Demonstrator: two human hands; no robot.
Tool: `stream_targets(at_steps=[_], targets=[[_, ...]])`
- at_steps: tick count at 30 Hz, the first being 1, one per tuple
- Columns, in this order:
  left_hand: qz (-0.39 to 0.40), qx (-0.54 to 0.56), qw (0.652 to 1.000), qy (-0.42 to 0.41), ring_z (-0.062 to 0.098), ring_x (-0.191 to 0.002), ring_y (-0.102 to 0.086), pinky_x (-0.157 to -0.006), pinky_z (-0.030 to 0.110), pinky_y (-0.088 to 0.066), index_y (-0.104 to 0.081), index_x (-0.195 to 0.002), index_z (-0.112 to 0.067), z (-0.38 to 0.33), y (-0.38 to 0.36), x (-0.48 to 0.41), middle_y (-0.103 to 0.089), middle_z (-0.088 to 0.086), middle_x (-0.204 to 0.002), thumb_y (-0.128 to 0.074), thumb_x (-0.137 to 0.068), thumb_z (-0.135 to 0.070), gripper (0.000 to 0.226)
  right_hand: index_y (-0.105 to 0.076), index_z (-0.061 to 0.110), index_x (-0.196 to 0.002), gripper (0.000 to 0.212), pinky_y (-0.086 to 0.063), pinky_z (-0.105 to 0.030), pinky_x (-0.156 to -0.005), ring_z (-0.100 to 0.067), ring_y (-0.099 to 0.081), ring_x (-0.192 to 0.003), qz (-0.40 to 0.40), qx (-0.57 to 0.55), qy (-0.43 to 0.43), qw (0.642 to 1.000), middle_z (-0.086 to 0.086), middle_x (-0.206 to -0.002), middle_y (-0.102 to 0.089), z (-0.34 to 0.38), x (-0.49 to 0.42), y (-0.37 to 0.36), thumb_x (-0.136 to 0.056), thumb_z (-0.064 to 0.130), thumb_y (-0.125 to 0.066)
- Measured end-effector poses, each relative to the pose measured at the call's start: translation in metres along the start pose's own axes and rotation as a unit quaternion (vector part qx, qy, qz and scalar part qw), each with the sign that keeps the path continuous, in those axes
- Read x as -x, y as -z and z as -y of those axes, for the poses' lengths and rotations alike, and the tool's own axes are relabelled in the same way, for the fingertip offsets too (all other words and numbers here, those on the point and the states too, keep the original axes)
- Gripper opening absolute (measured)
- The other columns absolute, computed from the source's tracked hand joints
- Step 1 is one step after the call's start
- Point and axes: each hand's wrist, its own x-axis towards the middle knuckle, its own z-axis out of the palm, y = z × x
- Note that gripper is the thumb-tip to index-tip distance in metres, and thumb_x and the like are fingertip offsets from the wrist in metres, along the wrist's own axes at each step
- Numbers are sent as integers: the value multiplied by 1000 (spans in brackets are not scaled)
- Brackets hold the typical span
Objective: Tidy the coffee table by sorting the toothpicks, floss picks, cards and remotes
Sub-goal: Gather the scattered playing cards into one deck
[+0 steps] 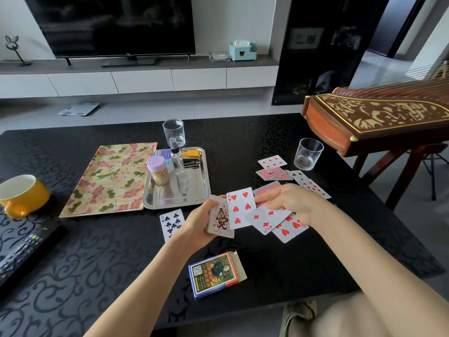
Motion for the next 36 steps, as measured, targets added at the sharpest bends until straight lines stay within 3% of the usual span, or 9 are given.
stream_targets(at_steps=[3,8,14,17,22,25,28,31,36], targets=[[35,-58,998,-12,25,-81,-64,-59,35,-50,-59,-112,-18,-3,-7,2,-67,10,-92,-44,-95,-42,33,-70,16,-106,31,-51,-45,-92,-25,-68,-95,30,-25,-6,999,-10,-101,-72,-2,-4,-5,-89,-4,-54],[8,-52,997,-56,26,-92,-65,-63,39,-56,-54,-120,-20,-3,-15,1,-65,12,-106,-44,-99,-19,24,-65,19,-116,34,-53,-33,-83,-13,-67,-85,37,-15,29,999,-5,-100,-69,-5,-4,-17,-91,-1,-53],[-53,-31,992,-110,23,-79,-69,-62,37,-55,-51,-121,-20,-14,-5,4,-67,12,-98,-43,-99,-15,24,-65,19,-111,28,-56,-42,-84,-21,-71,-83,-111,-95,62,987,-7,-93,-72,-22,-8,-10,-83,20,-70],[-43,-87,990,-103,23,-78,-67,-61,35,-55,-53,-121,-19,-7,-19,10,-65,11,-94,-44,-99,-23,24,-65,12,-93,25,-52,-30,-73,-20,-67,-79,-204,-94,79,971,-6,-86,-69,-20,-12,-25,-80,32,-72],[19,-132,991,5,21,-86,-66,-71,35,-54,-61,-112,-21,-11,-26,10,-67,7,-96,-32,-94,-58,50,-48,13,-63,44,-32,-18,-50,-4,-51,-49,-63,106,132,984,4,-58,-54,-14,-8,-31,-77,47,-71],[54,-125,990,48,20,-80,-67,-74,32,-52,-63,-95,-15,-14,-21,14,-70,7,-87,-33,-88,-65,59,-55,1,-67,62,-36,-26,-53,-15,-60,-54,-96,107,163,976,-11,-64,-62,-14,-13,-32,-68,61,-69],[48,-101,993,33,20,-74,-66,-71,33,-51,-64,-90,-13,-6,-22,16,-70,7,-80,-42,-89,-57,49,-45,10,-55,63,-28,-27,-50,-14,-41,-45,-210,145,173,951,-7,-52,-47,-17,-19,-41,-70,69,-60],[51,-19,998,-19,24,-80,-66,-63,38,-55,-62,-111,-18,-4,-22,14,-66,11,-93,-52,-91,-33,26,-48,15,-55,58,-32,-22,-46,-10,-47,-43,-236,162,171,943,-4,-56,-57,-18,-18,-51,-78,68,-53],[20,68,993,-97,25,-84,-68,-66,34,-44,-53,-119,-18,-5,-21,7,-71,12,-99,-40,-100,-22,23,-42,14,-55,54,-29,-19,-49,-7,-42,-44,-100,95,98,986,2,-52,-50,-18,-9,-51,-93,52,-44]])
